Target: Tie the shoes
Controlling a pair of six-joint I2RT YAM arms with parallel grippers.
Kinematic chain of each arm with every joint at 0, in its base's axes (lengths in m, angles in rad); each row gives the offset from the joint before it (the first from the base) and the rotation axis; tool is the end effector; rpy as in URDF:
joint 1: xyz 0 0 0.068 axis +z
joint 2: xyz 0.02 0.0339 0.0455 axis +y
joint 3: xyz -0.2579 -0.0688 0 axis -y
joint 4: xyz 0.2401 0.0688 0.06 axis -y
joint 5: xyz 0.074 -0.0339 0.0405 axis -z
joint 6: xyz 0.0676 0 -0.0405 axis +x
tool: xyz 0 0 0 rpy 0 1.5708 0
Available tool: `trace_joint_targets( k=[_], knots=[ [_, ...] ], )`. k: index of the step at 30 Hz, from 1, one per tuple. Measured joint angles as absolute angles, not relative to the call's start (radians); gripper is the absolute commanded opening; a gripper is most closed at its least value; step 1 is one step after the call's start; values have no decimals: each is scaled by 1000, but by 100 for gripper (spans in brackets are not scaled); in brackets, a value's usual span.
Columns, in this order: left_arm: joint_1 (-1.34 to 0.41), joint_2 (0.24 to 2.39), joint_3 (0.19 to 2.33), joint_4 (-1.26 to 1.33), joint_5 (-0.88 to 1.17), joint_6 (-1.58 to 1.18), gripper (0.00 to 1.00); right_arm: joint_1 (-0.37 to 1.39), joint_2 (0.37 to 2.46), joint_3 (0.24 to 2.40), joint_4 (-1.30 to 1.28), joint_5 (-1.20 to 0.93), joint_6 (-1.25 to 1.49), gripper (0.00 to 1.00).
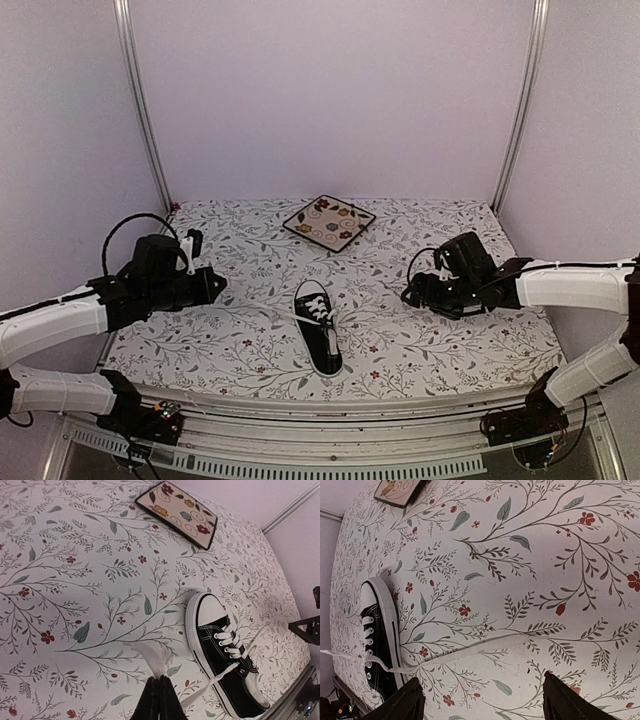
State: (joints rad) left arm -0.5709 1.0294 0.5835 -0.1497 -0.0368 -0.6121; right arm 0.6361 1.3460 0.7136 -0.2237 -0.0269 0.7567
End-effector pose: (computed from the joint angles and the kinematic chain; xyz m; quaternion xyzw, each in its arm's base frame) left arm 0.2090 -0.1313 0.2057 -0.0268 0.8829 -0.2477 0.3979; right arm 0.2277 0.1704 0.1645 0.0518 0.9353 0.2340 0.2602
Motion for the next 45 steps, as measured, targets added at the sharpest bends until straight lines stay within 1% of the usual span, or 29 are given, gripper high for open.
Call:
trace_joint_targets(
  k=[4,7,14,21,27,31,36,39,43,45],
  knots=[
    [-570,957,513,-130,-4,-638,0,660,1460,790,-256,20,780,71],
    [-570,944,479,-87,32,-650,0,677,1538,829,-273,35,794,68],
    [-570,976,472,10,107,-659,0,723,1690,916,-299,49,824,68],
    [-569,1027,479,43,152,-658,0,745,1816,1036,-299,64,830,69],
    [-569,1059,511,70,176,-655,0,750,1961,1239,-356,125,772,69],
    [-569,1078,522,95,190,-655,0,772,1996,1309,-426,186,746,69],
    [-569,1097,533,121,209,-655,0,801,2004,1317,-526,235,757,67],
    [-569,1102,540,133,221,-655,0,809,2004,1317,-561,262,776,59],
    [-569,1105,544,139,233,-653,0,811,2014,1321,-579,285,794,38],
    [-569,1106,544,138,236,-648,0,811,2017,1324,-584,296,800,26]
  ],
)
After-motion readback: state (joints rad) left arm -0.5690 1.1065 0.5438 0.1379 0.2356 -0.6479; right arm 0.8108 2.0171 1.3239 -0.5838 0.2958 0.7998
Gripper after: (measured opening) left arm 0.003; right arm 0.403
